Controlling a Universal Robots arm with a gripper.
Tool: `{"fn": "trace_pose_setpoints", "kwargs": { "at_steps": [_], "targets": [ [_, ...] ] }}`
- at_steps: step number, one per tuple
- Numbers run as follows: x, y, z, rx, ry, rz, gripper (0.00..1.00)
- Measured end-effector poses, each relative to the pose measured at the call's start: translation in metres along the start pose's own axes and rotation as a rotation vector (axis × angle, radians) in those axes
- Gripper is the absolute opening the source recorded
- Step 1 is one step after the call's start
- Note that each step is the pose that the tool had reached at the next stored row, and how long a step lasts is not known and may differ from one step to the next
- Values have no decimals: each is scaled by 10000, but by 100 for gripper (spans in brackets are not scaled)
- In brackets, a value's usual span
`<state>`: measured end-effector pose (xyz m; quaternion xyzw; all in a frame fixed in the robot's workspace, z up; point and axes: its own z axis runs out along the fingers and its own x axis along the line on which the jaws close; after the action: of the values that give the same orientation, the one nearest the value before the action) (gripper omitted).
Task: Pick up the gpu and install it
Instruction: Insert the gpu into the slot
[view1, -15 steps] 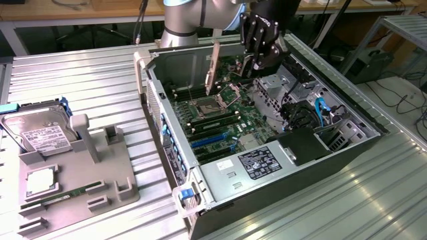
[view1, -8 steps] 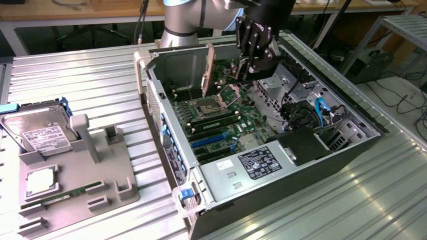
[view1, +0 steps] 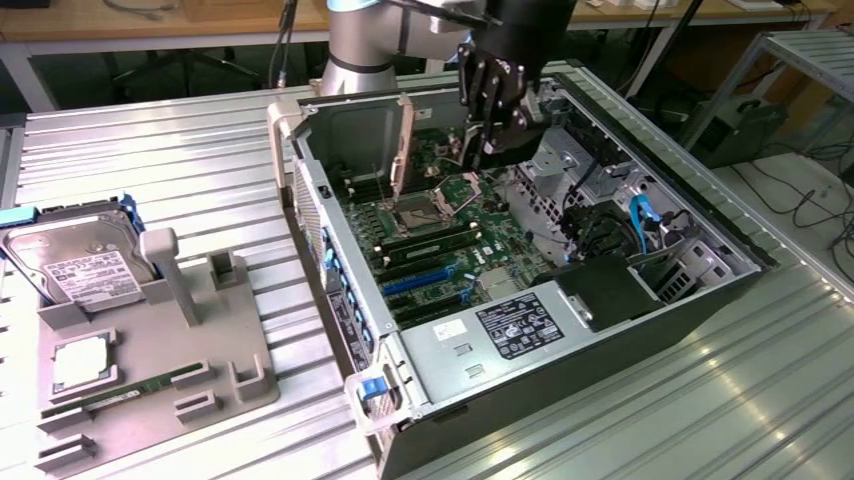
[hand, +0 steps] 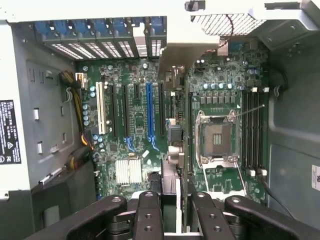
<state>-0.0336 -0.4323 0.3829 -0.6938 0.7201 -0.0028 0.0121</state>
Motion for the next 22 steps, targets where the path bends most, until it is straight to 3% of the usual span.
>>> {"fn": "trace_pose_setpoints", "kwargs": {
  "at_steps": [9, 14, 22],
  "targets": [
    [13, 92, 130, -1, -1, -65, 28],
    [74, 101, 154, -1, -2, -71, 28],
    [77, 116, 250, 26, -4, -227, 28]
  ]
}}
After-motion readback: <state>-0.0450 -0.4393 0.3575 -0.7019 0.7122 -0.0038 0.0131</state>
